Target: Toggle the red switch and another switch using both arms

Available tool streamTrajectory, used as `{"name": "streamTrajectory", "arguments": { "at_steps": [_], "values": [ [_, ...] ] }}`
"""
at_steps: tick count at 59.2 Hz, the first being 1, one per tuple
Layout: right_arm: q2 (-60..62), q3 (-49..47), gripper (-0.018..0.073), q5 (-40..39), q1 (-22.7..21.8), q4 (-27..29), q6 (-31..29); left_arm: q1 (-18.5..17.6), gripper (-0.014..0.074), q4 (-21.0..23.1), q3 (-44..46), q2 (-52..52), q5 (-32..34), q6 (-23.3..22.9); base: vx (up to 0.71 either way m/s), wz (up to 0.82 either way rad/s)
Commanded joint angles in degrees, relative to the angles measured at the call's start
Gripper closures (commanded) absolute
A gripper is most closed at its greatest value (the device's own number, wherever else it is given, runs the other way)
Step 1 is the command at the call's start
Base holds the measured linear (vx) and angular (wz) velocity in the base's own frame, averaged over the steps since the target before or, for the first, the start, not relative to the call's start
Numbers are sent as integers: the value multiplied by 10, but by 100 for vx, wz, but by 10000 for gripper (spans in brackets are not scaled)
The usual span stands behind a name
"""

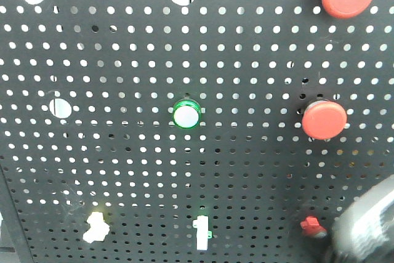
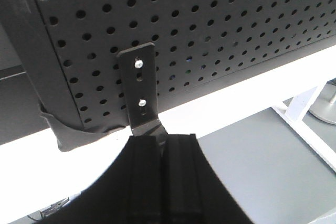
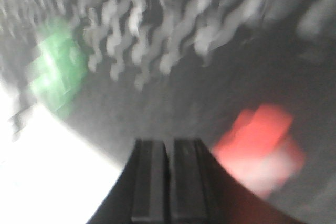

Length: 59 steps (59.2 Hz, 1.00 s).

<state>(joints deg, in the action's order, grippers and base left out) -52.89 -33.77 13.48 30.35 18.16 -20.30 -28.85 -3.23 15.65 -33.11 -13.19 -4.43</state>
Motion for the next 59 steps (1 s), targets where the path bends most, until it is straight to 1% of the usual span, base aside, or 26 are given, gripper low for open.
{"name": "streamTrajectory", "arguments": {
  "at_steps": [1,17,24,31,42,52,59],
  "values": [
    [-5,-10,566,12,-3,-3,-1,1,594,-1,14,1,47,-1,0,0],
    [-5,-10,566,23,-3,-3,-3,1,594,-1,14,0,49,-1,0,0],
    [18,-10,566,33,-3,-3,-3,1,594,-1,14,0,50,-1,0,0],
    [66,-10,566,33,-3,-3,-3,1,594,-5,14,0,50,-1,0,0],
    [181,-10,566,44,-4,-12,1,1,594,-5,14,0,50,-1,0,0],
    [261,19,566,37,-8,-57,1,1,594,-4,14,0,43,-6,0,0],
    [291,41,566,29,-8,-86,1,1,594,-1,14,0,36,-6,0,0]
  ]
}}
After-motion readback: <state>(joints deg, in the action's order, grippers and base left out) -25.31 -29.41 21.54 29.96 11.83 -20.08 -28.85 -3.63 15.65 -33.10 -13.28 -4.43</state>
